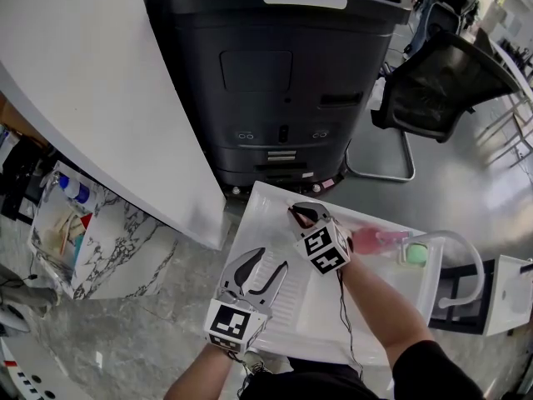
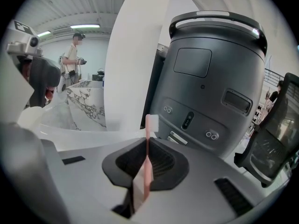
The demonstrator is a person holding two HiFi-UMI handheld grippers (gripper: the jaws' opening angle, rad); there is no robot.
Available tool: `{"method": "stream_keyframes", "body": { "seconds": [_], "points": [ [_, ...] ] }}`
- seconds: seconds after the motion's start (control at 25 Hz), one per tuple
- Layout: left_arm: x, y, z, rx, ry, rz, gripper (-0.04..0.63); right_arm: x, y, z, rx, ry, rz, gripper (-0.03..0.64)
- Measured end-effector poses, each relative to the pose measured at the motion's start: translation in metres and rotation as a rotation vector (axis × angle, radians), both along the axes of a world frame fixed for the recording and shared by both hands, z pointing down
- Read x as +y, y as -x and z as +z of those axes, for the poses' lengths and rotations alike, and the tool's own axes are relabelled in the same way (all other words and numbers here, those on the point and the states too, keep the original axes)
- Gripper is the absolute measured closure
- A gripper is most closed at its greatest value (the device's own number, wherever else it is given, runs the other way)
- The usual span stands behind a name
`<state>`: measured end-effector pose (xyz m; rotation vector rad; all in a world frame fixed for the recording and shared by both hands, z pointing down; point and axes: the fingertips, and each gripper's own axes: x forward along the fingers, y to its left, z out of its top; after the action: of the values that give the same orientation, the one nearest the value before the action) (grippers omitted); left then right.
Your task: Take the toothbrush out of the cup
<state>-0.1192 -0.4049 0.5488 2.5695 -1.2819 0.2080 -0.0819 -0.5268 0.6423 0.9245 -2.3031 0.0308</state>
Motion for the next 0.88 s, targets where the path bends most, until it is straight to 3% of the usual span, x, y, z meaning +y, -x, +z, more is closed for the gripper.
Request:
{"method": "stream_keyframes", "body": {
  "seconds": [0.36, 0.88],
  "points": [
    [0.005, 0.005, -0.009, -0.002, -0.007, -0.004, 0.391, 0.001, -0.002, -0.011, -0.032, -0.02, 0.029, 0.591],
    [0.029, 0.013, -0.04, -0.022, -0.067, -0.002, 0.392, 0.012, -0.004, -0.073, -0.134, -0.132, 0.081, 0.591]
  ]
}}
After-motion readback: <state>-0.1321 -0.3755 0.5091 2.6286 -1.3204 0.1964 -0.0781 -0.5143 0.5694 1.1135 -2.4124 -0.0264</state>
